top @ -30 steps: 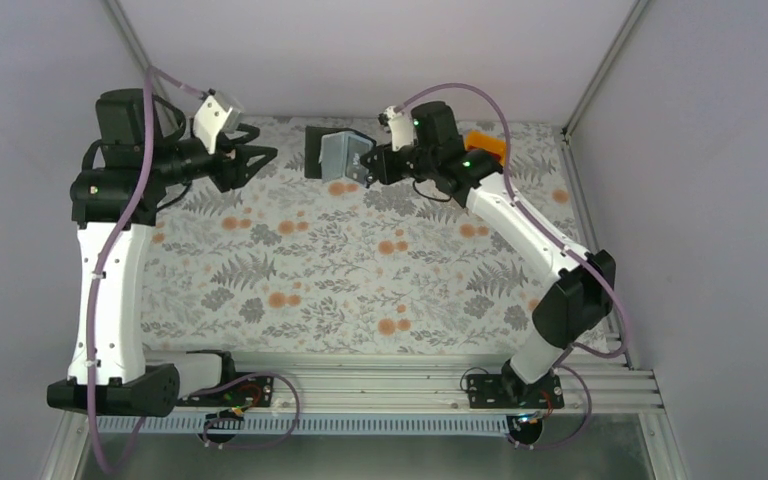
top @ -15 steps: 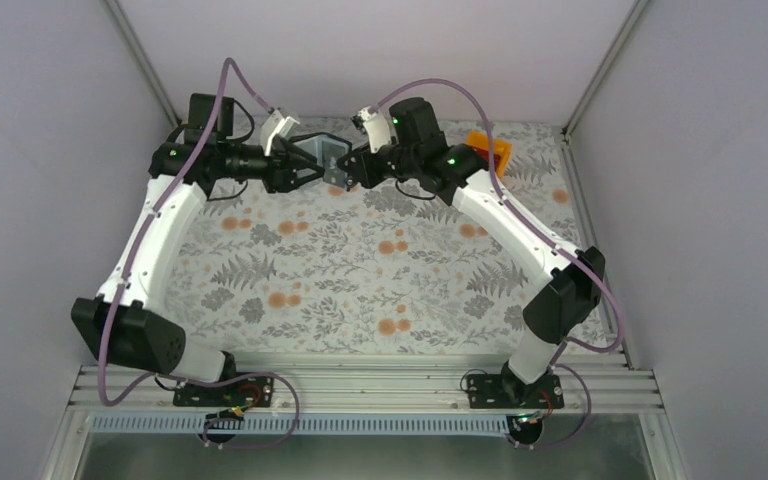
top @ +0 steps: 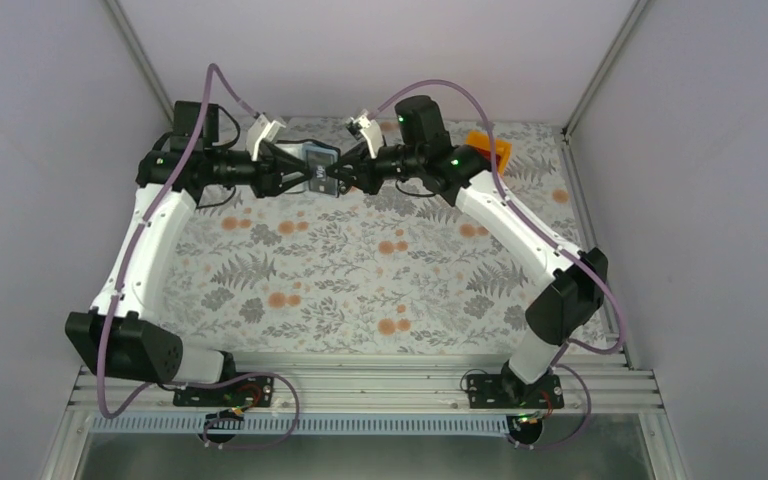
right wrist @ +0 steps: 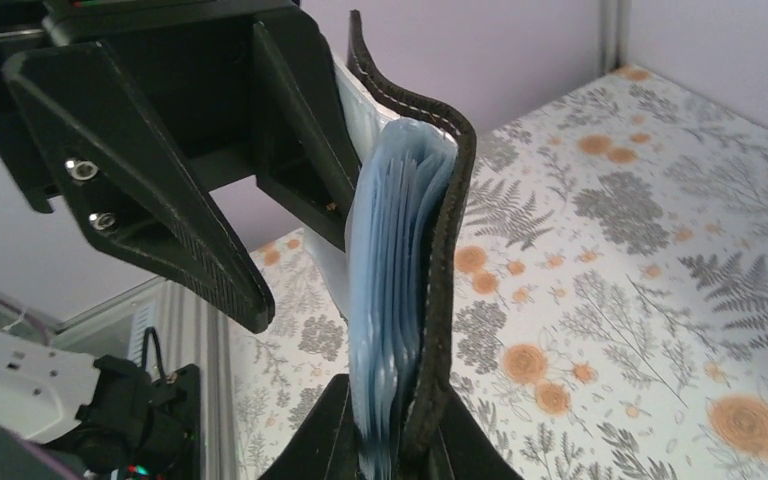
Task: Take the credit cards out of the card holder
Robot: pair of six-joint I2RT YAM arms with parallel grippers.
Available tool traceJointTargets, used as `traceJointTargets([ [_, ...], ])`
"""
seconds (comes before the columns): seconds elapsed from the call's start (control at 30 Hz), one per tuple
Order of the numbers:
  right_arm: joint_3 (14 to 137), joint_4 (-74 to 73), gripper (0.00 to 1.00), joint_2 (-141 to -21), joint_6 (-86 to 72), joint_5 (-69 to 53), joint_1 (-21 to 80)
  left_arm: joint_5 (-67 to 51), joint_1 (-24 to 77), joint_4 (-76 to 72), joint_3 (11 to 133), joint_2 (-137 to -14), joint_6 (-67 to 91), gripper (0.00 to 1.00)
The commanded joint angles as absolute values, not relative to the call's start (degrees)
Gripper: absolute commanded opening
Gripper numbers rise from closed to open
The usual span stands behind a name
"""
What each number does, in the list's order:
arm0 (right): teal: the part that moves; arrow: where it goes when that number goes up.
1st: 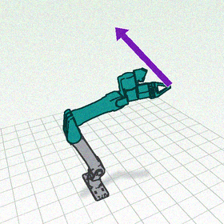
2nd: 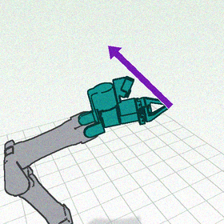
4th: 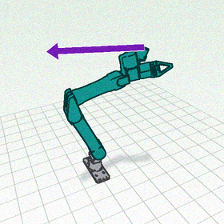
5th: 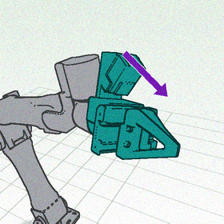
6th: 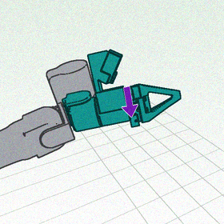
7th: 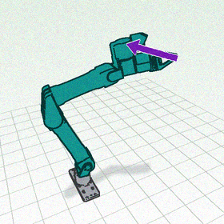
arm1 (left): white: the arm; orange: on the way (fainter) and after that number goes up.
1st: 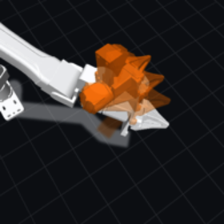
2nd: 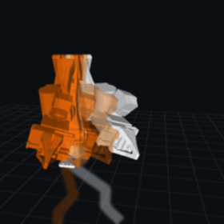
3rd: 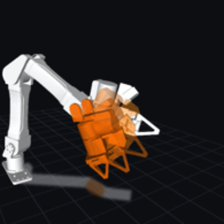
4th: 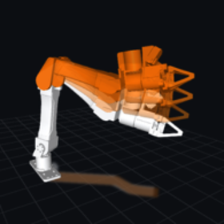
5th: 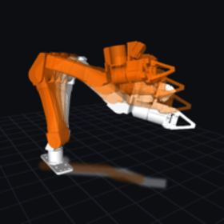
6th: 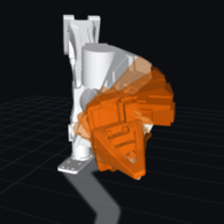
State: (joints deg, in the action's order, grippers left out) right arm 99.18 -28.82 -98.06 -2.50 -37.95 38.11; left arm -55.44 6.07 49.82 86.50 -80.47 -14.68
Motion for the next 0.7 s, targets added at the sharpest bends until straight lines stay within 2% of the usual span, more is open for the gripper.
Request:
traceJointTargets([
  [0.0,98.7,-25.8,0.04,-92.3,3.3,-53.0,39.3,-57.4,5.1,48.5,84.9,-79.0,-17.0,0.40],
  [0.17,100.7,-25.2,0.04,-93.1,3.4,-55.1,39.3,-67.2,5.9,49.7,88.4,-79.4,-17.6,0.42],
  [0.37,100.8,-21.5,0.04,-94.1,-0.2,-55.0,40.3,-70.6,9.5,47.0,91.3,-77.1,-15.2,0.42],
  [0.67,95.4,-19.4,0.04,-89.3,-3.5,-52.7,41.7,-77.4,11.7,42.7,91.6,-72.3,-9.8,0.39],
])
